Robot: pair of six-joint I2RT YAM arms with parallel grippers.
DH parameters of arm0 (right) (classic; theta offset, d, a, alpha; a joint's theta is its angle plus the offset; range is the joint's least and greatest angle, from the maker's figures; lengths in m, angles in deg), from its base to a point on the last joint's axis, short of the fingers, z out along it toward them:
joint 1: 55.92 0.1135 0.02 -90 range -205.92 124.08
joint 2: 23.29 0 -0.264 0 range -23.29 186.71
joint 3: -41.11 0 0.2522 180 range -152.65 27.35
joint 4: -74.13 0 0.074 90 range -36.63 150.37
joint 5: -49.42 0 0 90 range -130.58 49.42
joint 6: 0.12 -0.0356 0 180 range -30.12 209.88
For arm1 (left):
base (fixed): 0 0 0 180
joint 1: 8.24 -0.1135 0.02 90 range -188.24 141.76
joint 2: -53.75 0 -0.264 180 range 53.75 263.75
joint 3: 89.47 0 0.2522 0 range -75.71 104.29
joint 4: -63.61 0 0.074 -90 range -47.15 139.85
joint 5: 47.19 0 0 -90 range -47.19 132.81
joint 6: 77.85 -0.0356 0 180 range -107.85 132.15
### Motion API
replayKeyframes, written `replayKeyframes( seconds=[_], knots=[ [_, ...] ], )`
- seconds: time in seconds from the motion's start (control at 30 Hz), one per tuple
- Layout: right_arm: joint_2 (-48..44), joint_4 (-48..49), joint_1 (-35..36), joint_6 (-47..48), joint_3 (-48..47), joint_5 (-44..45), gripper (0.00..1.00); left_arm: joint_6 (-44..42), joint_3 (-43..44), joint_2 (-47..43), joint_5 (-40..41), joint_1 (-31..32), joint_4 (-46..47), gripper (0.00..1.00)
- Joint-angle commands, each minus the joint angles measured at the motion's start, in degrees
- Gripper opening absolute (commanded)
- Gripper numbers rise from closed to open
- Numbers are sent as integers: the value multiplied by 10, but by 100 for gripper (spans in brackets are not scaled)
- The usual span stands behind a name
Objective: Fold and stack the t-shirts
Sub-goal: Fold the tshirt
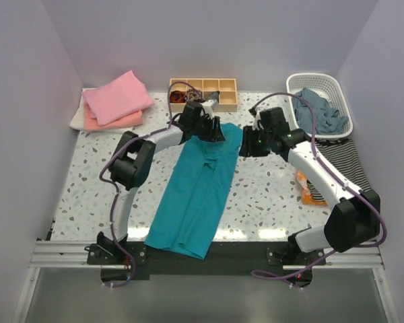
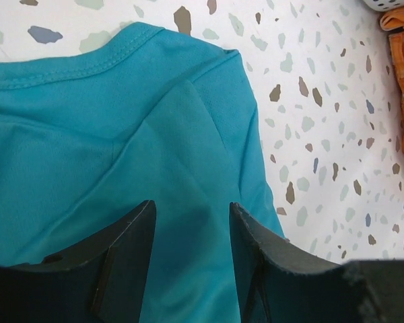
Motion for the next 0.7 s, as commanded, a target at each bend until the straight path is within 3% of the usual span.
replayKeyframes(
  seconds=[0.0, 0.13, 0.43, 0.67],
  knots=[
    [-36, 4, 16, -15, 63, -153, 42, -27, 71, 46, -12, -3, -1, 52],
    [-44, 14, 44, -22, 113, -201, 42, -27, 142, 100, -9, -18, -42, 52],
    [-17, 29, 64, -42, 154, -198, 43, -30, 302, 204, 25, -53, -95, 53],
    [11, 60, 97, -62, 148, -264, 43, 2, 304, 219, 70, -88, -88, 53]
  ],
)
